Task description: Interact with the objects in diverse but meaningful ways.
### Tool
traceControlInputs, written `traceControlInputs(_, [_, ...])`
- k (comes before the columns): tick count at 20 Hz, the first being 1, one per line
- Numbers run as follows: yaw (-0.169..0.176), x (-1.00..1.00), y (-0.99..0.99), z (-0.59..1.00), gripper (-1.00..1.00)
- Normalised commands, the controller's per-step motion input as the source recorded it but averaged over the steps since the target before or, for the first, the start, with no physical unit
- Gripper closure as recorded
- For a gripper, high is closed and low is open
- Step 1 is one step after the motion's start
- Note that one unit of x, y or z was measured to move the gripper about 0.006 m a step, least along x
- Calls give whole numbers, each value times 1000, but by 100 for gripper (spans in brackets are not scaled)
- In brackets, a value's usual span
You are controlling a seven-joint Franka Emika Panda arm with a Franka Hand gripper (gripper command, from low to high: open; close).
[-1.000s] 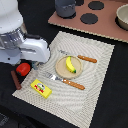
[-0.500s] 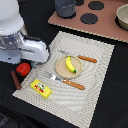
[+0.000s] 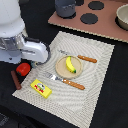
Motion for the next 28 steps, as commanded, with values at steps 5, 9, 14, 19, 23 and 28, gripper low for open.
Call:
traceControlInputs(5, [-39,-118,0,-187,-100])
traceControlInputs(9, [-28,-19,32,-243,-100])
traceControlInputs(14, [-24,-18,39,-258,-100])
traceControlInputs(19, [-23,-63,19,-254,-100])
traceControlInputs(23, [-21,-37,40,-142,-100])
traceControlInputs(28, [-14,-9,7,-58,100])
